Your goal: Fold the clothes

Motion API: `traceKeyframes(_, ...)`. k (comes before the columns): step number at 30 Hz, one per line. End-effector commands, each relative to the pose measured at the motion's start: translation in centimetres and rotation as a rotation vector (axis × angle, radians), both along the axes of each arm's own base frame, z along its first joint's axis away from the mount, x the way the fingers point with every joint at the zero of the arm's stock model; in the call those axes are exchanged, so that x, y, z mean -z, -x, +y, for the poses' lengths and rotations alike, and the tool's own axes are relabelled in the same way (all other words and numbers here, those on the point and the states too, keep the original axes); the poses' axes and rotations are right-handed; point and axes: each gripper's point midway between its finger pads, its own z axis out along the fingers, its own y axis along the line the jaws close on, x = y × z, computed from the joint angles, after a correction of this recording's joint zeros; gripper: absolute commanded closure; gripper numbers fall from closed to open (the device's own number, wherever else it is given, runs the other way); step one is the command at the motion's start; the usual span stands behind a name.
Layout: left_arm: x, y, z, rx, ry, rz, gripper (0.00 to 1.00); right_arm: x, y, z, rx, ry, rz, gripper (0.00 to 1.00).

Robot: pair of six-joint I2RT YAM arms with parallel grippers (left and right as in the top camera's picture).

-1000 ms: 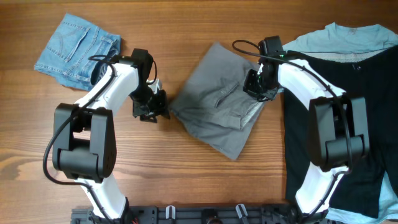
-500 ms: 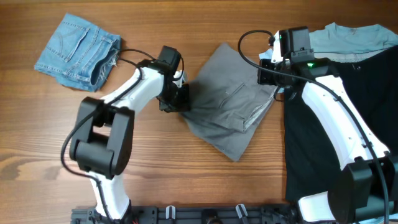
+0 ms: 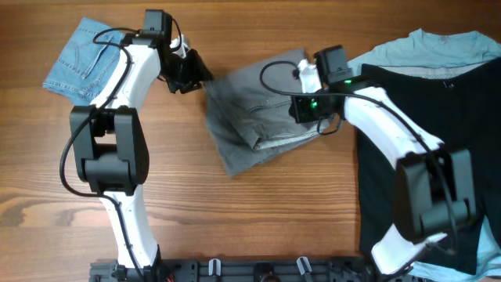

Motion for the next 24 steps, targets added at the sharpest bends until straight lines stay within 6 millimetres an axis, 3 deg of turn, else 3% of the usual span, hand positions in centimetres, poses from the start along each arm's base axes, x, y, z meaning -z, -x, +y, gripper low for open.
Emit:
traceKeyframes(1,-0.8,3.3,0.4,0.089,-0.015,0.086,0.31,5.3,0.8,-1.7,0.198,0.083,0.166,0.96)
traceKeyframes(3,-0.4,6.4,0.8,0.139,-0.03,0.193,0.14,7.4,1.5,-2.1,0.219,0.113,0.221,0.96)
traceKeyframes(5,0.8,7.5,0.8,0.154,-0.035,0.226,0.0,7.4,1.4,-2.1,0.215,0.113,0.218,0.96)
traceKeyframes(8,4.3,9.4,0.0,0.164,0.013,0.254,0.0,7.4,1.3,-2.0,0.213,0.11,0.211,0.96)
traceKeyframes(13,8.3,11.2,-5.0,0.257,0.19,0.134,0.0,7.4,1.2,-1.9,0.21,0.105,0.208,0.96)
traceKeyframes(16,10.2,12.8,-8.2,0.294,0.187,0.131,0.0,7.3,1.3,-1.6,0.18,0.09,0.208,0.96)
traceKeyframes(19,11.4,11.9,-10.8,0.189,0.198,0.159,0.0,7.3,1.3,-1.6,0.181,0.09,0.207,0.96)
traceKeyframes(21,11.8,11.5,-12.1,0.187,0.209,0.135,0.16,7.3,1.5,-1.6,0.181,0.093,0.215,0.96)
traceKeyframes(22,12.0,11.6,-12.4,0.197,0.202,0.131,0.33,7.3,1.6,-1.7,0.18,0.094,0.219,0.96)
traceKeyframes(23,12.2,11.9,-12.4,0.198,0.186,0.137,0.66,7.4,1.7,-1.7,0.18,0.097,0.226,0.96)
traceKeyframes(24,12.2,11.9,-12.2,0.195,0.184,0.144,0.77,7.4,1.8,-1.7,0.18,0.098,0.228,0.96)
